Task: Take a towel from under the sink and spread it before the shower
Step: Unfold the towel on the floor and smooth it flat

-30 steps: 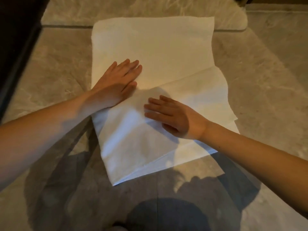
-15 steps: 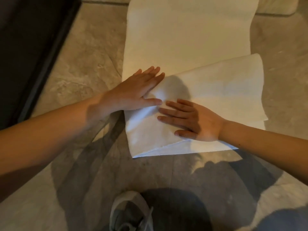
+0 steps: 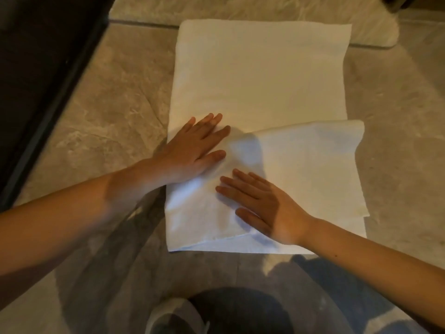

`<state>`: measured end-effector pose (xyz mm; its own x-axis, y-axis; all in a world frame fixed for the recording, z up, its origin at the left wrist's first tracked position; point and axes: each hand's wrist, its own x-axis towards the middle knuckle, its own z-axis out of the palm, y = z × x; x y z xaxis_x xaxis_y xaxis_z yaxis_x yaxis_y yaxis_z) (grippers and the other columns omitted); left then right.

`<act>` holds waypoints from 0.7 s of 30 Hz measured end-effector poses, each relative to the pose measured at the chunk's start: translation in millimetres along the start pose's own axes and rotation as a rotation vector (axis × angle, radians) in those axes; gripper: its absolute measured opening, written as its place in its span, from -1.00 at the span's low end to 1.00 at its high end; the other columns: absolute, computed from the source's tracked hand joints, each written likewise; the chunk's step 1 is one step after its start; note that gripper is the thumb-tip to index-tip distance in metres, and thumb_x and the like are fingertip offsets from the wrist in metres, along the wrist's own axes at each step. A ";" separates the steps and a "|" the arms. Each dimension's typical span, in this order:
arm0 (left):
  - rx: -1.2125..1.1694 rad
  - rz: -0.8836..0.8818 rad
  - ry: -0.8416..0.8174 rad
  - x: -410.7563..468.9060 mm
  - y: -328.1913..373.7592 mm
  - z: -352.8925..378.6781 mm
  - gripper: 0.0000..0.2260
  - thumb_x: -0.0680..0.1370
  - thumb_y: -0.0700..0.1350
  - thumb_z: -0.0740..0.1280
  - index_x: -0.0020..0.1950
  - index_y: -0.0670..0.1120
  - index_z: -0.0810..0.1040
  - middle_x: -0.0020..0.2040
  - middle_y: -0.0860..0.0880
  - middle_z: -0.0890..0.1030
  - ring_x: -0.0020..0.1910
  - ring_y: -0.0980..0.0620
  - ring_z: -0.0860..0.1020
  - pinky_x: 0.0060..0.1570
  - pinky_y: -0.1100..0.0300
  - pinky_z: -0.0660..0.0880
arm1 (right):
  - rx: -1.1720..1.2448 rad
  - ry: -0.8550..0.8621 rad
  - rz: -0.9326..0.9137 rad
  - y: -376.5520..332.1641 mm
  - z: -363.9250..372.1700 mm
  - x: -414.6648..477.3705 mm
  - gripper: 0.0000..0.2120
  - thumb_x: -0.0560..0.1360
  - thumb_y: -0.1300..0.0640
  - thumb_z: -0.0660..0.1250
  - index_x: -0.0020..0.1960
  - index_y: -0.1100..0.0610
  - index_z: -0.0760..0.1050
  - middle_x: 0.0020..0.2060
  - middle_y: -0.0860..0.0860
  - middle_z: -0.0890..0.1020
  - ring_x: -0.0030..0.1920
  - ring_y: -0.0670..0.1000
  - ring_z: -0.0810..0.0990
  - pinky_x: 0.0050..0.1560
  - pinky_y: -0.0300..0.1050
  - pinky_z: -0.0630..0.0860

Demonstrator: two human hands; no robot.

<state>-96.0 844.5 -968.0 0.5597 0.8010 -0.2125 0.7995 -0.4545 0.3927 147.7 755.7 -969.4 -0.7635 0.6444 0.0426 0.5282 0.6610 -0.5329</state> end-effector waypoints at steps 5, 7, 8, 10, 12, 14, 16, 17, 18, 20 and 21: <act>0.085 0.044 0.106 14.6 15.5 -1.6 -0.46 0.63 0.21 -0.14 0.59 0.08 0.06 0.60 -0.05 0.09 0.58 -0.05 0.01 0.53 -0.11 -0.07 | -0.147 0.240 0.322 53.5 -66.1 33.8 -0.52 0.66 -0.02 0.04 0.56 0.07 0.20 0.54 0.03 0.25 0.57 0.09 0.08 0.54 0.04 0.04; 0.118 0.033 0.068 28.2 20.4 -1.4 -0.46 0.61 0.25 -0.18 0.58 0.16 0.02 0.61 -0.03 0.06 0.58 -0.08 -0.02 0.51 -0.16 -0.09 | -0.254 0.181 0.486 72.6 -75.7 36.0 -0.50 0.65 -0.06 0.04 0.56 0.02 0.19 0.54 0.02 0.24 0.57 0.14 0.05 0.53 0.13 0.02; 0.139 0.027 0.041 34.2 21.3 0.5 -0.46 0.59 0.28 -0.20 0.57 0.22 -0.02 0.61 -0.02 0.03 0.58 -0.10 -0.06 0.50 -0.20 -0.11 | -0.274 0.135 0.555 78.6 -75.0 33.1 -0.50 0.65 -0.09 0.03 0.57 -0.02 0.17 0.55 0.00 0.22 0.57 0.16 0.03 0.53 0.15 0.00; 0.187 0.033 0.010 42.4 21.6 8.3 -0.47 0.57 0.33 -0.21 0.54 0.31 -0.09 0.62 -0.02 -0.06 0.58 -0.14 -0.15 0.48 -0.25 -0.14 | -0.308 0.067 0.599 84.6 -68.2 20.7 -0.49 0.63 -0.15 -0.02 0.57 -0.09 0.14 0.56 -0.02 0.20 0.56 0.20 0.05 0.52 0.17 -0.01; 0.211 0.056 0.026 45.0 24.1 18.0 -0.49 0.57 0.34 -0.18 0.54 0.34 -0.09 0.62 -0.05 -0.08 0.57 -0.19 -0.15 0.47 -0.29 -0.14 | -0.333 0.052 0.583 88.8 -63.1 7.0 -0.47 0.61 -0.17 -0.05 0.56 -0.10 0.17 0.55 0.00 0.23 0.55 0.23 0.10 0.50 0.19 0.04; 0.225 0.086 0.054 51.1 33.3 25.6 -0.50 0.59 0.33 -0.15 0.54 0.34 -0.05 0.62 -0.09 -0.05 0.57 -0.24 -0.11 0.45 -0.33 -0.10 | -0.324 0.060 0.592 96.7 -66.7 -5.1 -0.47 0.61 -0.17 -0.02 0.55 -0.10 0.19 0.54 0.01 0.26 0.54 0.24 0.13 0.50 0.20 0.07; 0.221 0.103 0.076 53.3 43.4 31.8 -0.51 0.60 0.31 -0.13 0.54 0.33 0.00 0.61 -0.12 -0.01 0.56 -0.27 -0.08 0.44 -0.34 -0.09 | -0.314 0.057 0.580 102.5 -68.2 -13.9 -0.48 0.61 -0.17 0.00 0.55 -0.11 0.19 0.53 0.01 0.26 0.54 0.22 0.13 0.50 0.19 0.08; 0.219 0.112 0.084 57.5 49.8 34.3 -0.51 0.61 0.31 -0.12 0.54 0.31 0.02 0.61 -0.13 0.00 0.56 -0.29 -0.07 0.43 -0.34 -0.09 | -0.311 0.060 0.585 106.0 -70.3 -20.6 -0.48 0.61 -0.17 0.01 0.55 -0.11 0.19 0.53 0.00 0.26 0.55 0.21 0.13 0.50 0.18 0.08; 0.217 0.119 0.089 61.6 56.4 36.1 -0.51 0.61 0.30 -0.11 0.55 0.30 0.04 0.61 -0.14 0.01 0.55 -0.30 -0.06 0.43 -0.34 -0.09 | -0.310 0.064 0.588 109.5 -72.6 -27.6 -0.48 0.61 -0.17 0.01 0.55 -0.11 0.19 0.54 -0.01 0.26 0.55 0.19 0.12 0.51 0.17 0.07; 0.224 0.146 0.089 72.0 69.8 39.3 -0.51 0.61 0.29 -0.10 0.55 0.29 0.04 0.61 -0.16 0.02 0.55 -0.31 -0.05 0.42 -0.35 -0.08 | -0.309 0.072 0.599 117.2 -77.4 -43.2 -0.48 0.61 -0.17 0.00 0.55 -0.12 0.18 0.54 -0.02 0.24 0.56 0.17 0.11 0.52 0.15 0.05; 0.228 0.159 0.088 77.9 77.2 40.8 -0.51 0.61 0.29 -0.10 0.55 0.28 0.05 0.60 -0.16 0.02 0.55 -0.32 -0.05 0.42 -0.35 -0.08 | -0.309 0.074 0.606 121.5 -80.6 -51.6 -0.48 0.61 -0.17 0.00 0.55 -0.12 0.18 0.54 -0.03 0.23 0.56 0.16 0.10 0.52 0.14 0.04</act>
<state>18.2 855.8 -990.8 0.6692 0.7385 -0.0823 0.7369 -0.6452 0.2018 281.3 833.7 -968.3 -0.2779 0.9526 -0.1243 0.9446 0.2474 -0.2159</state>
